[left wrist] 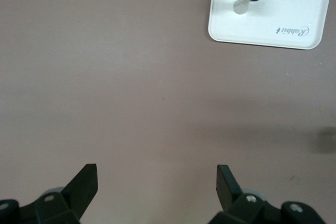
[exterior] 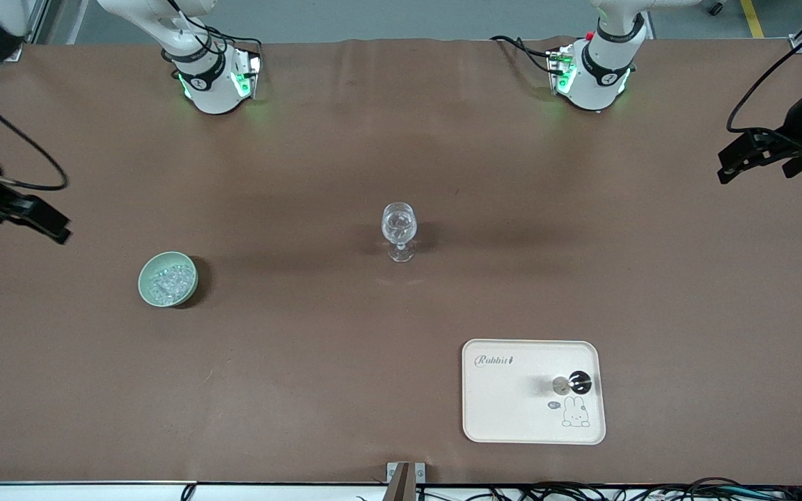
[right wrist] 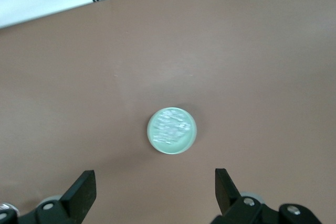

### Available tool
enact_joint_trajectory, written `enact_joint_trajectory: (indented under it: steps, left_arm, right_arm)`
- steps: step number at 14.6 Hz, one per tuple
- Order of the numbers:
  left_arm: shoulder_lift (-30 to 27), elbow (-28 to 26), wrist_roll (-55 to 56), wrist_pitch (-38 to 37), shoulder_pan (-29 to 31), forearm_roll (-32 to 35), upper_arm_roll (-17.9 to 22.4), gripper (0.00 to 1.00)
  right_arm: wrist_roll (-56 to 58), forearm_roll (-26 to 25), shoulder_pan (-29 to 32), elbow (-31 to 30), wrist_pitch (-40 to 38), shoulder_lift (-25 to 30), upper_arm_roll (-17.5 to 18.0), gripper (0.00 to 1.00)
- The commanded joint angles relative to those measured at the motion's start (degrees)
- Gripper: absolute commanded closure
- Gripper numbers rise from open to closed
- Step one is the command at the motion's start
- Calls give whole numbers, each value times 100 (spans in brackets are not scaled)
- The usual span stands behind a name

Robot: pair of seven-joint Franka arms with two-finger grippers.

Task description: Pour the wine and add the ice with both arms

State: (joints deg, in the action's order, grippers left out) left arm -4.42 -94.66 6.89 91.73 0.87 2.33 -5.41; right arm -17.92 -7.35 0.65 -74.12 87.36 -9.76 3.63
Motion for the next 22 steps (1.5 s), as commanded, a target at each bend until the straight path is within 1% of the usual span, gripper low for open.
enact_joint_trajectory:
  steps: [1, 2, 3, 5, 6, 8, 9, 10, 12, 16, 20, 22]
  left_arm:
    - [-130, -132, -82, 117, -8, -75, -178, 0]
    - [-138, -141, -82, 117, -8, -75, -197, 0]
    - [-138, -141, -82, 109, -8, -75, -232, 0]
    - [-112, -141, -30, 100, -8, -75, -337, 0]
    - [-77, -141, -3, 108, -17, -84, -346, 0]
    - [-59, -132, 58, 135, -17, -101, -425, 0]
    - [-59, -132, 102, 135, 9, -241, -417, 0]
    - [-59, -132, 146, 135, 44, -408, -408, 0]
    - [-77, -132, 155, 126, 141, -427, -390, 0]
    - [-59, -53, 85, 82, 229, -348, -364, 0]
    - [230, 351, 67, -101, 212, -173, -364, 0]
    - [240, 378, 59, -138, 203, -137, -382, 0]
  right_arm:
    - [902, 147, -65, -226, -270, 308, -484, 0]
    - [1026, 147, -73, -235, -385, 360, -590, 0]
    - [1079, 147, -65, -331, -456, 456, -608, 0]
    - [1159, 147, -47, -787, -282, 772, -688, 0]
    - [1229, 155, -30, -876, -185, 843, -688, 0]
    - [1343, 548, 145, -885, -158, 861, -705, 0]
    - [1474, 594, 224, -885, -158, 862, -697, 0]
    - [1623, 612, 243, -885, -140, 862, -705, 0]
    - [1634, 621, 199, -894, -122, 870, -775, 0]
    - [1634, 621, 208, -885, -131, 853, -776, 0]
    - [1625, 621, 208, -868, -131, 844, -767, 0]
    - [1625, 621, 208, -850, -122, 835, -758, 0]
